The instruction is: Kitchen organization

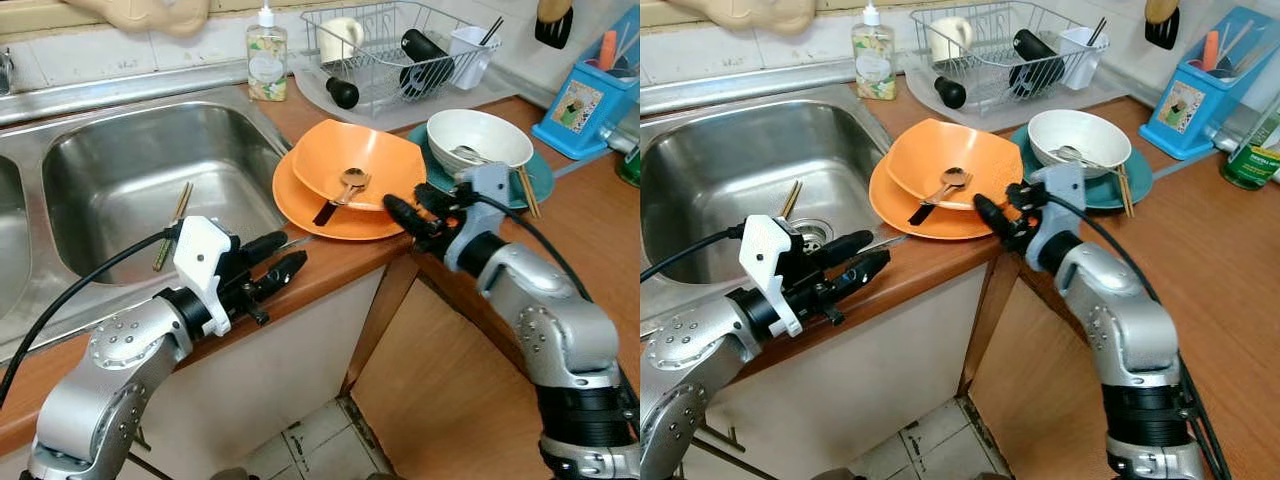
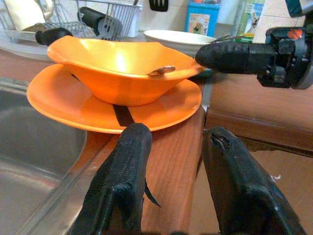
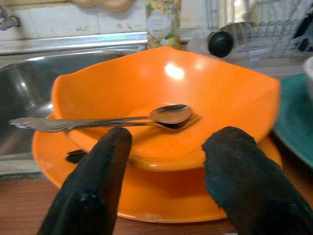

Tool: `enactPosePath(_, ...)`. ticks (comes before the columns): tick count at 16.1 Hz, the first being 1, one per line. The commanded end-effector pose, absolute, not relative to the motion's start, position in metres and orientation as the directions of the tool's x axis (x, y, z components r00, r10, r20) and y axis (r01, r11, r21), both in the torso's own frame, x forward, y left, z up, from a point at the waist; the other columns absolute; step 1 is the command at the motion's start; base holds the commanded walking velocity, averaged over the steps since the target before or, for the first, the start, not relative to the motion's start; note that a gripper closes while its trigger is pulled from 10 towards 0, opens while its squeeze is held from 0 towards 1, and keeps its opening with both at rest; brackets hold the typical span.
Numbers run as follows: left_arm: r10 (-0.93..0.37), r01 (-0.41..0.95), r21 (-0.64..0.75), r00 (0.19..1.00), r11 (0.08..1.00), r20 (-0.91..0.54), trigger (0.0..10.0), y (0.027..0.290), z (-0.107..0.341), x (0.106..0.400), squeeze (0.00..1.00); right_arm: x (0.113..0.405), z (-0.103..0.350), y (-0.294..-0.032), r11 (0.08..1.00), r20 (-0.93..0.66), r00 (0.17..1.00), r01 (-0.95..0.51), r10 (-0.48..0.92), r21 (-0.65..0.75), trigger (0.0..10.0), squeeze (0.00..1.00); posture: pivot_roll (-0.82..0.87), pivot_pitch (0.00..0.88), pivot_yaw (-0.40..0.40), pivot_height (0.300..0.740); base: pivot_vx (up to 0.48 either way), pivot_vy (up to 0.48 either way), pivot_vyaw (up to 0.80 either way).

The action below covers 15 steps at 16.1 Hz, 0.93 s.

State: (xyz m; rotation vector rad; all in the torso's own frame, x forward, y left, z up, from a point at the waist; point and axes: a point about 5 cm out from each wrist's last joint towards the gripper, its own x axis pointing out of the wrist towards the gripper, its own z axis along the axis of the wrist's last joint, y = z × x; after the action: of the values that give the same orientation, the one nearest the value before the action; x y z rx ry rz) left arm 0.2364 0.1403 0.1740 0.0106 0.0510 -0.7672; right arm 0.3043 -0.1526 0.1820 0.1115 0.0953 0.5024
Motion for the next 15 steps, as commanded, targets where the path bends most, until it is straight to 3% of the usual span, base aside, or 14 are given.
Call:
enactPosePath(1, -0.705, 0.706, 0.001, 0.707, 0.708, -0.050, 10.0, 0.135, 0.176, 0.235, 0.00, 0.306, 0.188, -0.161, 0.880, -0.037, 0.884, -0.459, 0.466, 0.125, 0.0, 0.00, -0.12, 0.000, -0.048, 0.740, 0.000, 0.000, 0.00)
enactPosePath(2, -0.707, 0.707, 0.000, 0.706, 0.707, -0.048, 10.0, 0.134, 0.177, 0.235, 0.00, 0.305, 0.193, -0.166, 0.874, -0.009, 0.882, -0.466, 0.472, 0.136, 0.0, 0.00, -0.12, 0.000, -0.048, 0.740, 0.000, 0.000, 0.00)
enactPosePath(3, -0.707, 0.708, -0.001, 0.706, 0.707, -0.046, 10.0, 0.133, 0.177, 0.236, 0.00, 0.303, 0.197, -0.170, 0.868, 0.018, 0.878, -0.475, 0.478, 0.146, 2.1, 0.00, -0.12, 0.000, -0.048, 0.740, 0.000, 0.000, 0.00)
enactPosePath(4, -0.706, 0.707, -0.002, 0.707, 0.707, -0.045, 10.0, 0.133, 0.177, 0.236, 0.00, 0.302, 0.201, -0.175, 0.866, 0.042, 0.880, -0.473, 0.473, 0.160, 10.0, 0.00, -0.13, 0.000, -0.044, 0.740, 0.000, 0.000, 0.00)
enactPosePath(7, -0.709, 0.710, -0.005, 0.704, 0.705, -0.044, 10.0, 0.132, 0.177, 0.236, 0.00, 0.300, 0.216, -0.193, 0.859, 0.128, 0.888, -0.460, 0.442, 0.225, 10.0, 0.00, -0.13, 0.000, -0.043, 0.740, 0.000, 0.000, 0.00)
enactPosePath(8, -0.710, 0.711, -0.006, 0.703, 0.703, -0.045, 10.0, 0.132, 0.177, 0.236, 0.00, 0.299, 0.218, -0.195, 0.852, 0.146, 0.885, -0.465, 0.442, 0.240, 10.0, 0.85, -0.13, 0.000, -0.043, 0.740, 0.000, 0.000, 0.00)
enactPosePath(9, -0.711, 0.712, -0.007, 0.701, 0.702, -0.045, 10.0, 0.131, 0.177, 0.236, 0.00, 0.298, 0.223, -0.201, 0.838, 0.188, 0.884, -0.465, 0.427, 0.285, 10.0, 1.00, -0.13, 0.000, -0.042, 0.740, 0.000, 0.000, 0.00)
enactPosePath(13, -0.715, 0.715, -0.010, 0.698, 0.699, -0.046, 10.0, 0.130, 0.176, 0.237, 0.00, 0.298, 0.222, -0.197, 0.855, 0.170, 0.881, -0.470, 0.441, 0.219, 10.0, 1.00, -0.13, 0.000, -0.038, 0.740, 0.000, 0.000, 0.00)
enactPosePath(15, -0.718, 0.719, -0.007, 0.694, 0.695, -0.050, 10.0, 0.130, 0.175, 0.236, 0.00, 0.294, 0.216, -0.169, 0.812, 0.135, 0.828, -0.560, 0.544, 0.165, 10.0, 1.00, -0.13, 0.000, -0.035, 0.740, 0.000, 0.000, 0.00)
